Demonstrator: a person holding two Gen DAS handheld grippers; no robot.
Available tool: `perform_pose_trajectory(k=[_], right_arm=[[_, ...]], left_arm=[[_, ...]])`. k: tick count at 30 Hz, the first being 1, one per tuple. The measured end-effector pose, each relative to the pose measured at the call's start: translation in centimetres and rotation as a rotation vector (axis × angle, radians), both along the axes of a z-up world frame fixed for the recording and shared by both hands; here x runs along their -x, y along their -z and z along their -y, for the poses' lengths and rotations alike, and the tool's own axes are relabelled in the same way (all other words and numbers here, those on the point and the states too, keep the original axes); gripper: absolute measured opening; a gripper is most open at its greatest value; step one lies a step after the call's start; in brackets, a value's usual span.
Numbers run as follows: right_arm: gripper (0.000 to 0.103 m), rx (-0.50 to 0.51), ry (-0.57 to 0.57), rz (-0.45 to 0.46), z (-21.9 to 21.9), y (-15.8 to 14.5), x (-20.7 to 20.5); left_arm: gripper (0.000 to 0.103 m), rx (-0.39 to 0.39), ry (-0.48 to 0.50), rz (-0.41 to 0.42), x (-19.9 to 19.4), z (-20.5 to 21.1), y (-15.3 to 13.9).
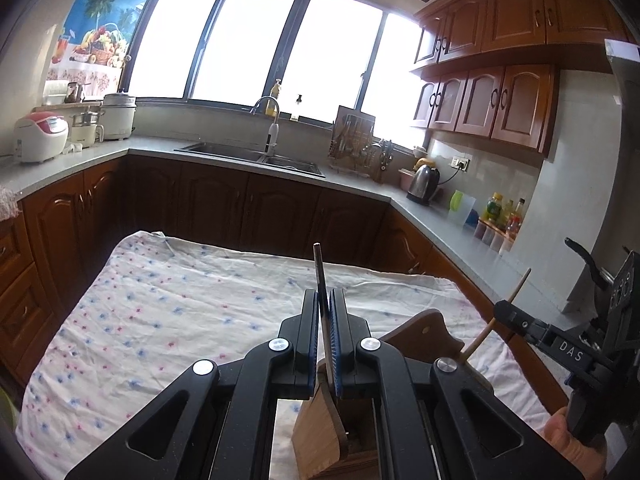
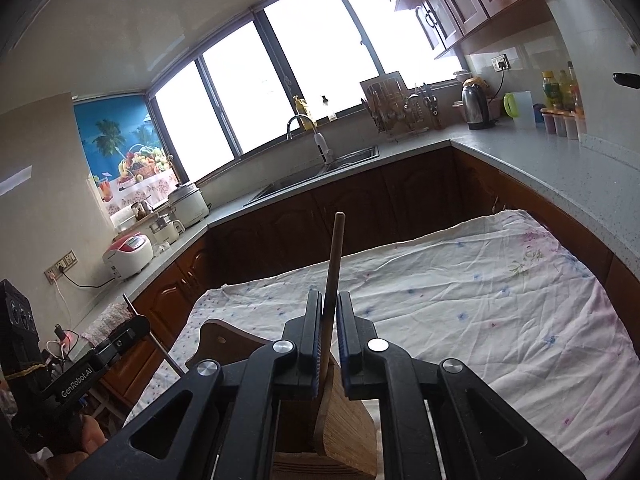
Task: Organize utensils
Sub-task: 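Lower both chopsticks into the holder and open both tools, then move both open tools back toward the remaining chopsticks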
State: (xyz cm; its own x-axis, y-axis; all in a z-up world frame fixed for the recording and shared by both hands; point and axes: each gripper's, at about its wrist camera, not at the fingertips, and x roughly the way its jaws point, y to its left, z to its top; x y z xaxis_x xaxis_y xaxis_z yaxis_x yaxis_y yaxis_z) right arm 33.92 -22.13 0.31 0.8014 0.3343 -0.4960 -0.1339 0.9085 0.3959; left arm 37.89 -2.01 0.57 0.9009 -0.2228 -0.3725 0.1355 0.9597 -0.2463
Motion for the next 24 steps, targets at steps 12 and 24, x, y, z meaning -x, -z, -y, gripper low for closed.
perform_pose_trajectory(k=[12,24], right_arm=[[0.087,-0.048,0.000,0.058,1.5,-1.9,3.3],[0.101,-0.071,-0.019,0.045,1.9,-2.4,9.0]], left_arm=[[0.059,0.029,-0.039,-0.008,4.1,-2.5,-0.7],[0.084,0.023,-0.062,-0.037,10.7,-4.4,-1.5]])
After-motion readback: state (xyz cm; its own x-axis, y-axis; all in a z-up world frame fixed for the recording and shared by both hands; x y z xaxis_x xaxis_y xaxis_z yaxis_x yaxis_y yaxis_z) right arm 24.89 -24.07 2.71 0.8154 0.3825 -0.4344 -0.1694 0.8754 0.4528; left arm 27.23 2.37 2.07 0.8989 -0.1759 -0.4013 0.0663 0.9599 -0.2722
